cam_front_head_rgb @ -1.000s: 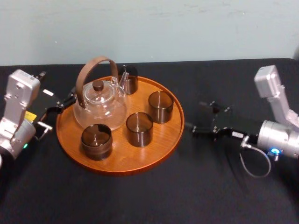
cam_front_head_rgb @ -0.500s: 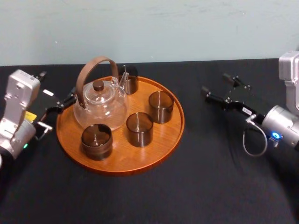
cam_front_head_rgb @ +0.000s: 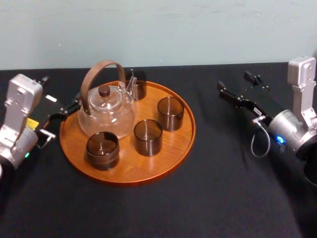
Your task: Pick up the glass from the table and place it on the tray.
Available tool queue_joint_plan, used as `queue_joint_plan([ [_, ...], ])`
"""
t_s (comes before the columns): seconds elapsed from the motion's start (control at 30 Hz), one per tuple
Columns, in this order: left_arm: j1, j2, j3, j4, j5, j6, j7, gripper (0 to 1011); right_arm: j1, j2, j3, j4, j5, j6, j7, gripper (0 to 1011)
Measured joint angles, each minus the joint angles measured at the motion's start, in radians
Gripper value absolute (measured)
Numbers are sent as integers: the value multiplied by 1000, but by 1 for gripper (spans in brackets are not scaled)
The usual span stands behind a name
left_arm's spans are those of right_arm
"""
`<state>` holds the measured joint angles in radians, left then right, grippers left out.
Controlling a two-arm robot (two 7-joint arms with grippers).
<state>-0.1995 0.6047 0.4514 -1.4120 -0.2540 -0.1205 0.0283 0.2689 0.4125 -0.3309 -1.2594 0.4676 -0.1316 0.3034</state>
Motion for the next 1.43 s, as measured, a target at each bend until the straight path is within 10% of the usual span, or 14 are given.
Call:
queue_joint_plan([
  [0.33, 0, 0, 0, 0, 0, 0, 0, 1001, 20, -37, 2, 58, -75, -23, -50, 1002],
  [1.43, 0, 0, 0, 0, 0, 0, 0, 1001, 18, -33, 1, 51, -64, -22, -44, 1002],
])
